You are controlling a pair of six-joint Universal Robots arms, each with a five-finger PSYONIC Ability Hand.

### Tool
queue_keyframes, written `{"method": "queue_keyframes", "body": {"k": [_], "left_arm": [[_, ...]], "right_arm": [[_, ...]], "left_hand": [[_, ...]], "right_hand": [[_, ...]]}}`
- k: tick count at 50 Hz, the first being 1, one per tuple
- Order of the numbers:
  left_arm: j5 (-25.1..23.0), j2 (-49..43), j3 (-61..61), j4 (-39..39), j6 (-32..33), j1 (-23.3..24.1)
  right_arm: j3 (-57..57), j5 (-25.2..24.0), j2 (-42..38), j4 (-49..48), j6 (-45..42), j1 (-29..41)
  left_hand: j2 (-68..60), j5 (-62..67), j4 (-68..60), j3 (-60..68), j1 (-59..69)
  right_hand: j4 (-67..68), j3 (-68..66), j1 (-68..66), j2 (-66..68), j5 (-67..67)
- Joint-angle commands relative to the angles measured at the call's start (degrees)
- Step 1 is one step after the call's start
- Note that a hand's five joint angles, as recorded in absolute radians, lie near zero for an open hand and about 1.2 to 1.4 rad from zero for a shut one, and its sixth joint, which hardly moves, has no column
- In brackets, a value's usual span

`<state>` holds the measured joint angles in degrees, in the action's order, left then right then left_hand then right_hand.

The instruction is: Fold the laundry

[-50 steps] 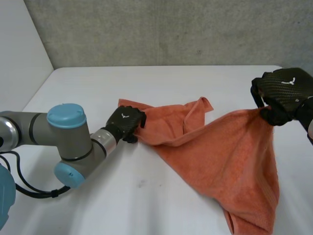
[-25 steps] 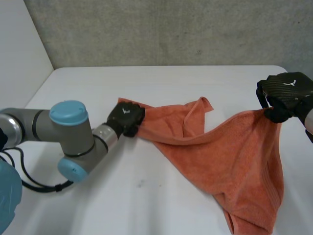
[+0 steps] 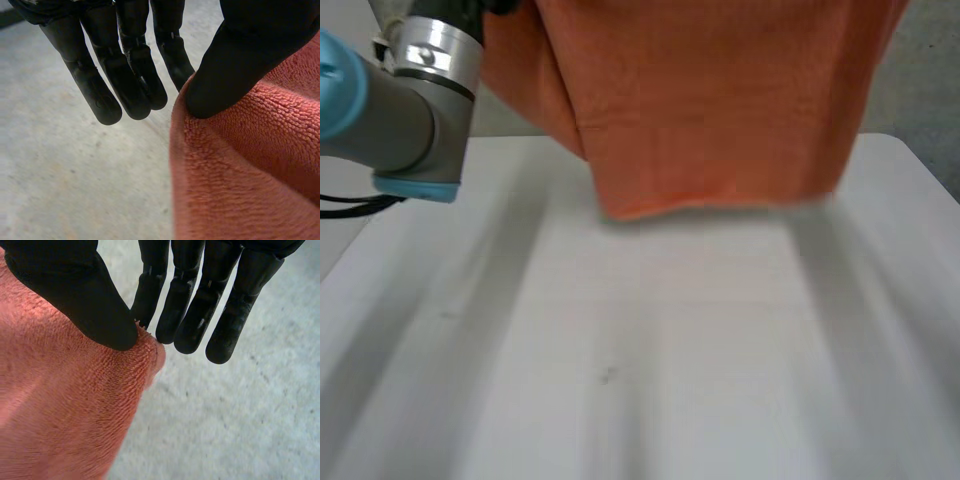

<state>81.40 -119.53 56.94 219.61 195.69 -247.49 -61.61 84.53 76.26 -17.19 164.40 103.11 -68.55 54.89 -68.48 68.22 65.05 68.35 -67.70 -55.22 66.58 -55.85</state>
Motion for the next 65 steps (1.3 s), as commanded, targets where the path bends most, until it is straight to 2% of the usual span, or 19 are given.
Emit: {"method": "queue_keyframes", "body": {"k": [1,6,8,16,18,22,26,27,29,38,44,46,49,52,65], "left_arm": [[-0.4,7.9,17.0,-0.7,0.3,-2.2],[-0.4,11.0,32.8,-4.9,1.3,-3.6],[-0.5,11.7,38.8,-6.7,2.5,-4.0],[-0.5,11.5,51.3,-10.7,8.9,-2.8],[-0.4,11.8,52.5,-11.2,9.5,-2.4],[-0.4,12.8,53.5,-12.2,9.8,-1.3],[-0.4,14.7,54.1,-13.2,10.0,-1.6],[-0.4,14.8,54.1,-13.5,10.0,-1.8],[-0.4,14.8,54.1,-13.6,10.0,-1.9],[-0.4,14.7,52.0,-13.6,10.0,-3.4],[-0.4,14.4,50.0,-13.7,9.8,-5.1],[-0.4,14.2,49.8,-13.7,9.8,-5.5],[-0.4,14.1,49.9,-13.7,9.7,-5.6],[-0.4,14.1,50.0,-13.7,9.6,-5.6],[-0.4,13.4,50.0,-13.7,9.6,-5.6]], "right_arm": [[-23.2,-5.5,10.4,0.6,0.9,0.7],[-31.7,-7.9,11.8,5.9,-0.9,0.5],[-36.9,-8.6,11.0,10.3,-4.2,0.4],[-42.0,-7.4,2.5,17.7,-15.8,0.7],[-41.8,-7.6,2.2,18.7,-16.2,0.6],[-40.1,-8.0,2.7,21.5,-15.9,0.6],[-39.2,-8.5,6.7,21.8,-13.5,0.2],[-39.3,-8.8,8.0,21.6,-12.4,-0.2],[-39.2,-8.9,9.0,21.2,-11.6,-0.2],[-40.5,-10.8,10.1,21.1,-5.1,-4.0],[-43.3,-14.2,8.3,21.0,-2.4,-7.3],[-46.2,-17.7,7.9,20.4,-2.4,-9.8],[-46.9,-18.7,7.9,19.9,-2.4,-10.4],[-51.0,-23.2,6.5,14.9,-1.8,-12.1],[-53.1,-23.6,-3.0,9.5,-3.4,-11.4]], "left_hand": [[-11.5,15.1,-11.5,11.8,14.9],[-11.5,15.1,-11.5,11.8,14.9],[-11.5,15.1,-11.5,11.8,14.9],[-11.5,15.1,-11.5,11.8,14.9],[-11.5,15.1,-11.5,11.8,14.9],[-11.5,15.1,-11.5,11.8,14.9],[-11.5,15.1,-11.5,11.8,14.9],[-11.5,15.1,-11.5,11.8,14.9],[-11.5,15.1,-11.5,11.8,14.9],[-11.5,15.1,-11.5,11.8,14.9],[-11.5,15.1,-11.5,11.8,14.9],[-11.5,15.1,-11.5,11.8,14.9],[-11.5,15.1,-11.5,11.8,14.9],[-11.5,15.1,-11.5,11.8,14.9],[-11.5,15.1,-11.5,11.8,14.9]], "right_hand": [[11.6,-12.3,-24.8,13.4,-14.2],[11.6,-12.3,-24.8,13.4,-14.2],[11.6,-12.3,-24.8,13.4,-14.2],[11.6,-12.3,-24.8,13.4,-14.2],[11.6,-12.3,-24.8,13.4,-14.2],[11.6,-12.3,-24.8,13.4,-14.2],[-5.2,4.6,-7.9,-3.5,2.7],[-17.1,16.5,4.0,-15.3,14.6],[-27.3,26.6,14.1,-25.5,24.8],[-44.6,44.0,31.5,-42.9,42.1],[-45.0,44.3,31.8,-43.2,42.5],[-45.0,44.3,31.8,-43.2,42.5],[-45.0,44.3,31.8,-43.2,42.5],[-45.1,44.5,32.0,-43.4,42.6],[-42.3,41.7,29.2,-40.5,39.8]]}}
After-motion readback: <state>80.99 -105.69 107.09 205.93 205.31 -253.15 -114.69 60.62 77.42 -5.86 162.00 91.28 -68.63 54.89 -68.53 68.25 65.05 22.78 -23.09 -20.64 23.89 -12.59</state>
